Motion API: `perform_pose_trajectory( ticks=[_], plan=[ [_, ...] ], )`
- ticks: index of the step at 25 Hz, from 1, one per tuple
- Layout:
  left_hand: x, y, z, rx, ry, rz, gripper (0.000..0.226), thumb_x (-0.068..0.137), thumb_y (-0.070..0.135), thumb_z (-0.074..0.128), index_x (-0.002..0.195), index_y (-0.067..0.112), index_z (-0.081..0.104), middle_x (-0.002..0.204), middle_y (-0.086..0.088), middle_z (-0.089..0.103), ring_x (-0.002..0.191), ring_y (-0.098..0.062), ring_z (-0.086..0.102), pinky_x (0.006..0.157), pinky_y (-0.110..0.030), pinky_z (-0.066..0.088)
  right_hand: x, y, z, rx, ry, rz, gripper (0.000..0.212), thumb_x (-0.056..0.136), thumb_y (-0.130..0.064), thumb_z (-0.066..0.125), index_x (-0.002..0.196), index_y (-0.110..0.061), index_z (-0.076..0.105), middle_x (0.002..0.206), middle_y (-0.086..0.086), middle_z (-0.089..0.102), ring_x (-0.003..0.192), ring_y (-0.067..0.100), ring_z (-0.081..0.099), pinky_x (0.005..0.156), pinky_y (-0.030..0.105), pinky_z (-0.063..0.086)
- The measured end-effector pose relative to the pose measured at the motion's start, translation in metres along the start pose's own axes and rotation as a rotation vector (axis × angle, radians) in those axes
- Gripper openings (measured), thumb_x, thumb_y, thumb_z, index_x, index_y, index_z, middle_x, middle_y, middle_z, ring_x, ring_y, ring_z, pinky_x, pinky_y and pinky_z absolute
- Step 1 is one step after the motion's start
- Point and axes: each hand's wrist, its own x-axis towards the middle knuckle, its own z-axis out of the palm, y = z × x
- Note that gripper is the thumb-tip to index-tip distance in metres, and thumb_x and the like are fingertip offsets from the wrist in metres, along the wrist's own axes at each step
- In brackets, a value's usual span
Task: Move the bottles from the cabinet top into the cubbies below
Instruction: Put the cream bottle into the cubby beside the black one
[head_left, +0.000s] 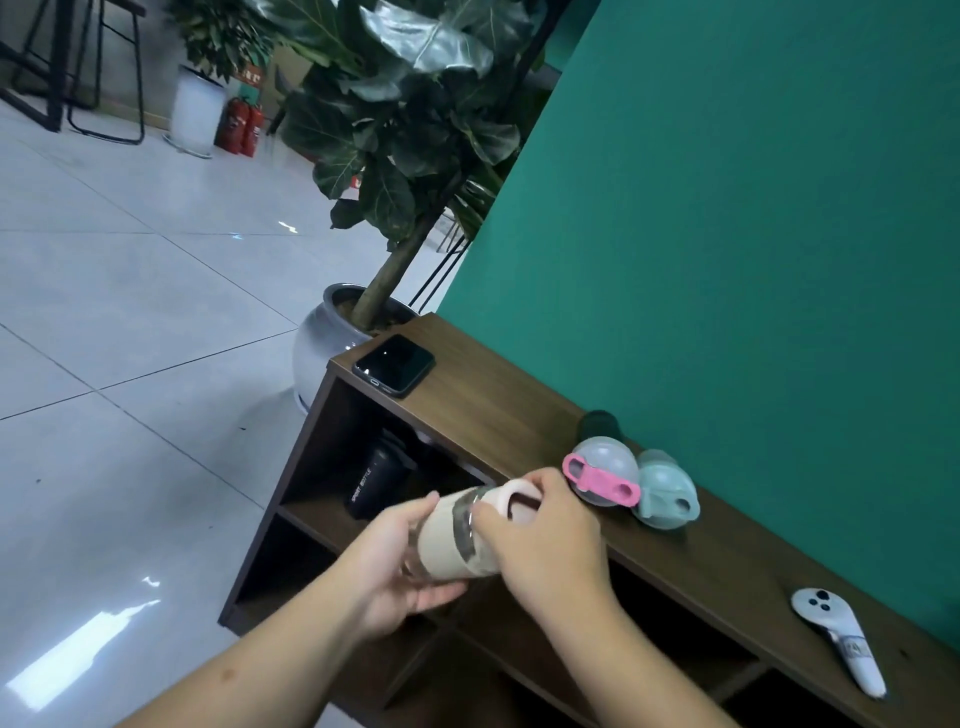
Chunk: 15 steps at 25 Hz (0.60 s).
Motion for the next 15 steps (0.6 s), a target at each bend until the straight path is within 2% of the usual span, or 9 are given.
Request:
perform_pose_trajectory(
  ticks=[3, 5, 8, 10, 12, 14, 15],
  plan=[
    [0.037, -0.022, -0.028, -0.063, 0.114, -0.066, 0.046, 0.092, 0.048, 0.069, 0.125, 0.017, 0.072, 0.120, -0.013, 0.071, 0.093, -0.030, 0.071, 0.067, -0.044, 0.064, 0.002, 0.016, 0.047, -0.085, -0.103, 0.018, 0.070, 0.068, -0.054, 0.076, 0.130, -0.033, 0.052, 0.121, -0.002, 0.061, 0.109, 0.021, 0.062, 0.089, 0.032, 0.050],
    [0.067, -0.030, -0.040, -0.123, 0.170, -0.070, 0.050, 0.092, 0.051, 0.069, 0.129, 0.017, 0.068, 0.122, -0.015, 0.072, 0.095, -0.033, 0.074, 0.069, -0.049, 0.064, 0.015, 0.024, 0.075, -0.047, -0.097, 0.048, 0.085, 0.071, -0.048, 0.081, 0.144, -0.028, 0.044, 0.134, 0.001, 0.057, 0.119, 0.023, 0.060, 0.095, 0.034, 0.052],
    [0.112, -0.040, -0.043, -0.188, 0.286, 0.014, 0.050, 0.098, 0.048, 0.062, 0.133, 0.014, 0.053, 0.121, -0.018, 0.070, 0.094, -0.039, 0.076, 0.069, -0.053, 0.064, 0.039, 0.037, 0.111, 0.064, -0.073, 0.110, 0.086, 0.070, -0.037, 0.088, 0.142, -0.024, 0.044, 0.136, 0.003, 0.054, 0.113, 0.024, 0.062, 0.091, 0.036, 0.058],
    [0.136, -0.043, -0.043, -0.102, 0.343, 0.067, 0.046, 0.102, 0.048, 0.054, 0.134, 0.015, 0.057, 0.114, -0.017, 0.073, 0.088, -0.035, 0.077, 0.067, -0.045, 0.065, 0.057, 0.046, 0.134, 0.082, -0.044, 0.131, 0.083, 0.071, -0.035, 0.089, 0.140, -0.021, 0.046, 0.134, 0.005, 0.054, 0.112, 0.026, 0.063, 0.088, 0.035, 0.059],
    [0.158, -0.040, -0.043, -0.016, 0.396, 0.059, 0.047, 0.103, 0.050, 0.049, 0.134, 0.016, 0.063, 0.110, -0.015, 0.075, 0.089, -0.033, 0.076, 0.073, -0.041, 0.065, 0.078, 0.055, 0.154, 0.074, -0.007, 0.139, 0.083, 0.072, -0.036, 0.090, 0.141, -0.019, 0.048, 0.134, 0.008, 0.054, 0.112, 0.029, 0.064, 0.088, 0.037, 0.060],
    [0.181, -0.036, -0.046, -0.043, 0.392, 0.025, 0.053, 0.104, 0.052, 0.044, 0.133, 0.013, 0.065, 0.109, -0.014, 0.075, 0.092, -0.033, 0.074, 0.080, -0.041, 0.064, 0.097, 0.063, 0.170, 0.054, 0.012, 0.157, 0.080, 0.072, -0.038, 0.090, 0.139, -0.017, 0.051, 0.133, 0.010, 0.055, 0.112, 0.031, 0.065, 0.087, 0.035, 0.057],
    [0.187, -0.033, -0.044, -0.094, 0.370, 0.009, 0.055, 0.105, 0.053, 0.041, 0.131, 0.012, 0.066, 0.108, -0.013, 0.076, 0.091, -0.032, 0.074, 0.076, -0.038, 0.063, 0.106, 0.066, 0.174, 0.050, 0.018, 0.170, 0.079, 0.071, -0.038, 0.090, 0.137, -0.016, 0.053, 0.133, 0.011, 0.056, 0.112, 0.032, 0.065, 0.085, 0.033, 0.054]
  ],
)
